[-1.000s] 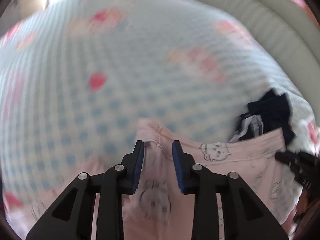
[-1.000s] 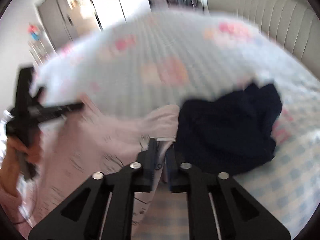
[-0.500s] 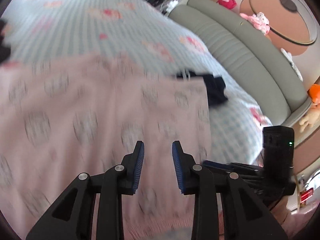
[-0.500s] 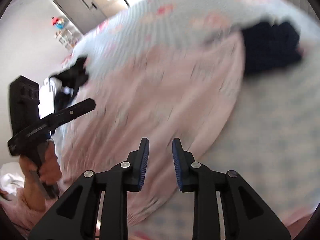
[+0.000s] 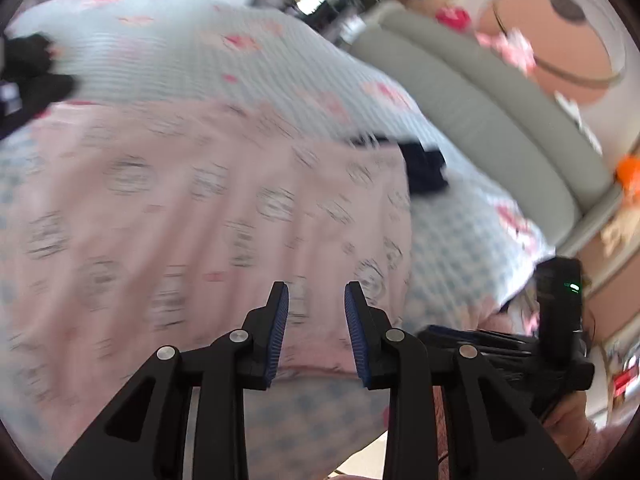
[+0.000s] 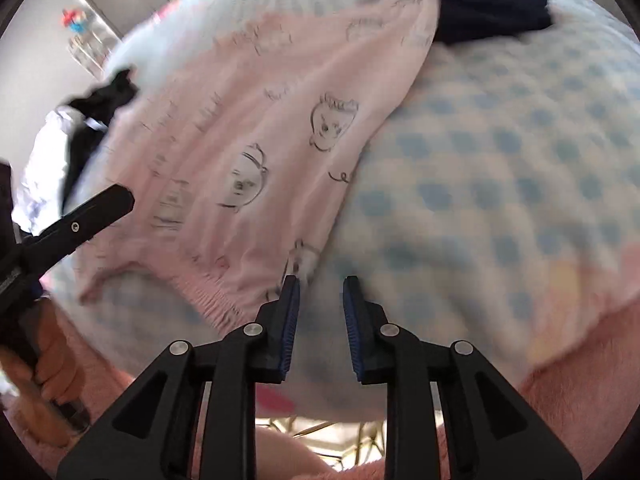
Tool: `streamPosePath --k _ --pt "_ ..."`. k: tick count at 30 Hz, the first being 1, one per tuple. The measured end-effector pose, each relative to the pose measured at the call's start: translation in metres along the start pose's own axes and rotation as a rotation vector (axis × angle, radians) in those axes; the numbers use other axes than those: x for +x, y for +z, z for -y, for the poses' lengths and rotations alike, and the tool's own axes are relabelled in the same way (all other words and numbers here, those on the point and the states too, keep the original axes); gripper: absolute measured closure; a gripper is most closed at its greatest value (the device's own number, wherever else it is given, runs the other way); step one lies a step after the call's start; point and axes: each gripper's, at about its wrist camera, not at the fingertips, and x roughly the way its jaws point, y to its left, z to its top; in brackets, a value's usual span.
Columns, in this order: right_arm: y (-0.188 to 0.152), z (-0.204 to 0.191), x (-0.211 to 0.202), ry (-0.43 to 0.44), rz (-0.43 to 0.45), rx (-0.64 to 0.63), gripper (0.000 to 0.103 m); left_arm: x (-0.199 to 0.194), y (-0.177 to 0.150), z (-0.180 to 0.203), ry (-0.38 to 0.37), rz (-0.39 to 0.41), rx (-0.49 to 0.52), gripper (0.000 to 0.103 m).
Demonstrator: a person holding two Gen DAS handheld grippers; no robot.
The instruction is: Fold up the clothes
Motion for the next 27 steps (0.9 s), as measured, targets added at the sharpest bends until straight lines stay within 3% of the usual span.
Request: streamPosePath --k 1,3,5,6,7,9,11,13,15,18,21,23,25,27 --pt "0.0 -0.003 -0.008 0.02 0.027 -0.012 0.057 -0.006 0.0 -0.009 0.01 0.013 -0.037 0.072" --pt "0.003 -0.013 -0.013 0.051 0.059 -0.048 0.05 -0.017 -0.001 -0.028 0.029 0.039 -0.11 0.072" --pt "0.008 -0.02 0.004 0.039 0.033 -0.072 0.052 -0.017 -0.002 -0.037 0.037 -0.014 -0.167 0.075" --pt "0.011 -0.02 0.019 0.008 -0.011 -0.065 0.072 -0.017 -0.003 -0.042 0.041 -0.041 -0.195 0.075" --pt "0.01 -0.02 0.027 -0.026 -0.051 -0.051 0.084 -0.031 -0.006 -0.049 -0.043 -0.031 -0.257 0.074" --pt "0.001 -0.021 0.002 -0.032 0.002 -0.062 0.082 -0.066 -0.011 -0.06 -0.097 0.051 -0.301 0.071" --pt "-0.006 -0.021 -0.022 -0.035 0.062 -0.075 0.075 -0.089 -0.018 -0.075 -0.027 0.116 -0.345 0.06" --pt "-0.003 -0.017 -0.017 -0.012 0.042 -0.051 0.061 -0.101 -0.025 -0.098 0.055 0.153 -0.418 0.059" --pt "0.001 -0.013 -0.009 0.02 0.014 -0.024 0.061 -0.091 -0.035 -0.121 0.088 0.102 -0.51 0.059" --pt "0.003 -0.003 0.009 0.049 -0.069 0.087 0.062 -0.083 -0.047 -0.139 0.031 0.068 -0.619 0.059" --pt "0.004 0.003 0.01 0.049 -0.086 0.131 0.06 -0.087 -0.049 -0.136 0.061 0.082 -0.584 0.053" --pt "0.003 0.004 0.003 0.036 -0.061 0.121 0.053 -0.081 -0.05 -0.137 0.157 0.044 -0.533 0.05" --pt "0.002 0.009 0.011 0.029 -0.09 0.139 0.053 -0.07 -0.05 -0.135 0.157 0.017 -0.503 0.05" --pt "0.001 0.013 0.021 0.104 -0.104 0.176 0.052 -0.059 -0.051 -0.133 0.155 -0.01 -0.473 0.05"
